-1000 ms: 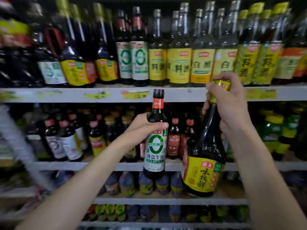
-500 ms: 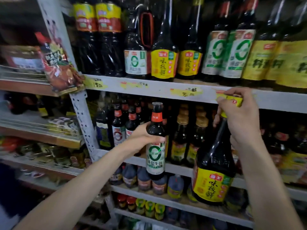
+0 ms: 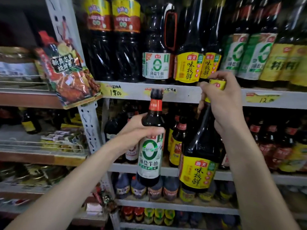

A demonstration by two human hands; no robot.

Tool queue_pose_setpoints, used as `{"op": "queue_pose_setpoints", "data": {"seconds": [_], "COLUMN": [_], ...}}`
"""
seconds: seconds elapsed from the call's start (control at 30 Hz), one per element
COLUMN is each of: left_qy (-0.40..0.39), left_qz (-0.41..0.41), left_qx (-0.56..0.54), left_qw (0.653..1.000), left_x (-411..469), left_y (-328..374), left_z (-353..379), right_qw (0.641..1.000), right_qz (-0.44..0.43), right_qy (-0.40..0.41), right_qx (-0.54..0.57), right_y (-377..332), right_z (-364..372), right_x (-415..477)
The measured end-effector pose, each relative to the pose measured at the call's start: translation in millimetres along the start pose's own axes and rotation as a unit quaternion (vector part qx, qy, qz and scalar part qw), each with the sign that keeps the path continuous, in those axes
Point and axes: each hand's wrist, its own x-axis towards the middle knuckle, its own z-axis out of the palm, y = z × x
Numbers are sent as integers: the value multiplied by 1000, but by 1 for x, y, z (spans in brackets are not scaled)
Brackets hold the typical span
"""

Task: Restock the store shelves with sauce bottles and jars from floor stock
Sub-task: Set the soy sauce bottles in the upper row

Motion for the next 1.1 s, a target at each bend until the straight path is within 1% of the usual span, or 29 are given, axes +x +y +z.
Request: {"op": "queue_pose_setpoints", "data": {"seconds": [0.13,0.23,0.47,0.57,0.67,0.77,0.87,0.97,1.1], "left_qy": [-27,-33,7,46,86,82,101,113,126], "left_qz": [32,40,81,110,138,154,165,166,188], "left_qx": [24,21,28,31,51,53,59,64,67], "left_qw": [999,998,996,992,985,983,979,978,972], "left_x": [2,6,24,37,52,67,81,92,101], "left_y": [46,66,82,98,119,140,151,158,164], "left_z": [6,14,25,26,24,23,25,33,44], "right_qw": [1000,999,999,999,997,992,987,983,975], "right_qz": [-17,-32,-34,-44,-75,-124,-159,-186,-222], "right_qy": [3,2,-12,-4,-1,5,7,7,-8], "right_qx": [13,8,13,8,5,1,3,6,4], "right_y": [-28,-43,-64,-82,-110,-140,-161,-172,-174], "right_z": [2,1,-8,-14,-23,-32,-39,-42,-40], "right_x": [10,13,21,34,58,87,113,135,157]}}
